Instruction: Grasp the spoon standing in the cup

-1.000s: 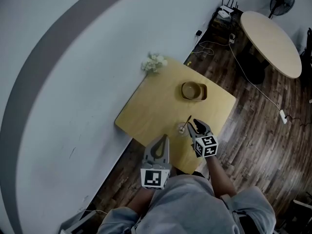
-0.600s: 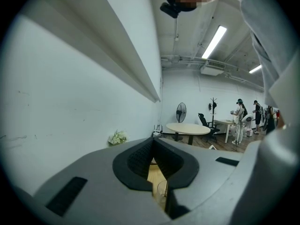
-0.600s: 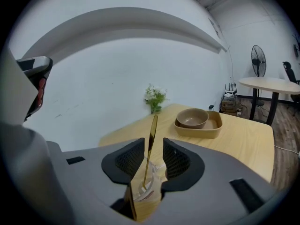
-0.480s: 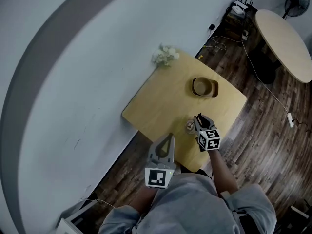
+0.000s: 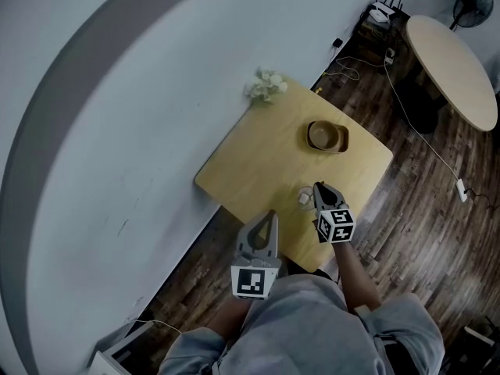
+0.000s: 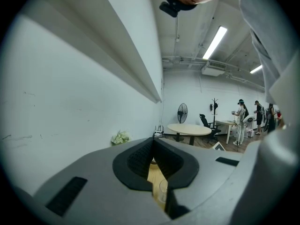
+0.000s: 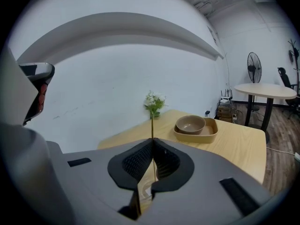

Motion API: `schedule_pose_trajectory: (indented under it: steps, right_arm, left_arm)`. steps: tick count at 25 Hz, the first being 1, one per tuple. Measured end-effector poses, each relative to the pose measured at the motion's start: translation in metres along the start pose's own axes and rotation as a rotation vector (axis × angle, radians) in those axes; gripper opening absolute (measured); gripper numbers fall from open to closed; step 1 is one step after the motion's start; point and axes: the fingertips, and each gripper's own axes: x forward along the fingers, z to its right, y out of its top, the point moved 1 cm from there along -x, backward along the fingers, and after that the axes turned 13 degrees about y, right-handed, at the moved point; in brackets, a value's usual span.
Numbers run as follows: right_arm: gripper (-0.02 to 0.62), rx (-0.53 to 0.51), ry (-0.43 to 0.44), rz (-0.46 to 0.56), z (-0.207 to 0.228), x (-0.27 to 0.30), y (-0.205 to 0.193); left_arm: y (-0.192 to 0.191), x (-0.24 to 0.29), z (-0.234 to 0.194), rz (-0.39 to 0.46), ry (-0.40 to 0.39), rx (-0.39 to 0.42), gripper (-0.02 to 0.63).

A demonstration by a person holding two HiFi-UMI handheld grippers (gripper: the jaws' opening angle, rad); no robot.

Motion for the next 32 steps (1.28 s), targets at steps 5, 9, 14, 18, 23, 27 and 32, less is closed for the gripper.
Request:
schedule_pose_trajectory:
  steps: [5, 9, 14, 18, 23, 27, 32]
  right_arm:
    - [0.002, -0.019, -0.008, 0.049, -0.014, -0.018, 0.019]
    - [0.002, -0.037, -0.008, 0.103, -0.031, -0.036, 0.042]
    - [0.002, -0.067, -0.009, 0.187, -0.054, -0.060, 0.075]
    - [0.002, -0.089, -0.010, 0.255, -0.075, -0.084, 0.097]
    - [0.002, -0.111, -0.024, 0.311, -0.100, -0.113, 0.113]
    - [0.002, -0.118, -0.046, 0.346, -0.118, -0.137, 0.116]
    - [0.002, -0.126, -0.084, 0.396, -0.146, -0.176, 0.123]
  left_arm:
    - [0.002, -0.009, -0.002, 0.020, -0.006, -0.016, 0.002]
    - [0.005, -0.020, -0.004, 0.036, -0.014, -0.012, 0.002]
    - [0.007, -0.036, -0.006, 0.055, -0.029, -0.020, 0.002]
    - [0.011, -0.050, -0.006, 0.075, -0.040, -0.013, 0.002]
    - [0.016, -0.068, -0.006, 0.095, -0.051, -0.011, 0.002]
    - [0.017, -0.083, -0.010, 0.109, -0.058, -0.006, 0.002]
    - [0.022, -0.106, -0.012, 0.121, -0.082, 0.018, 0.002]
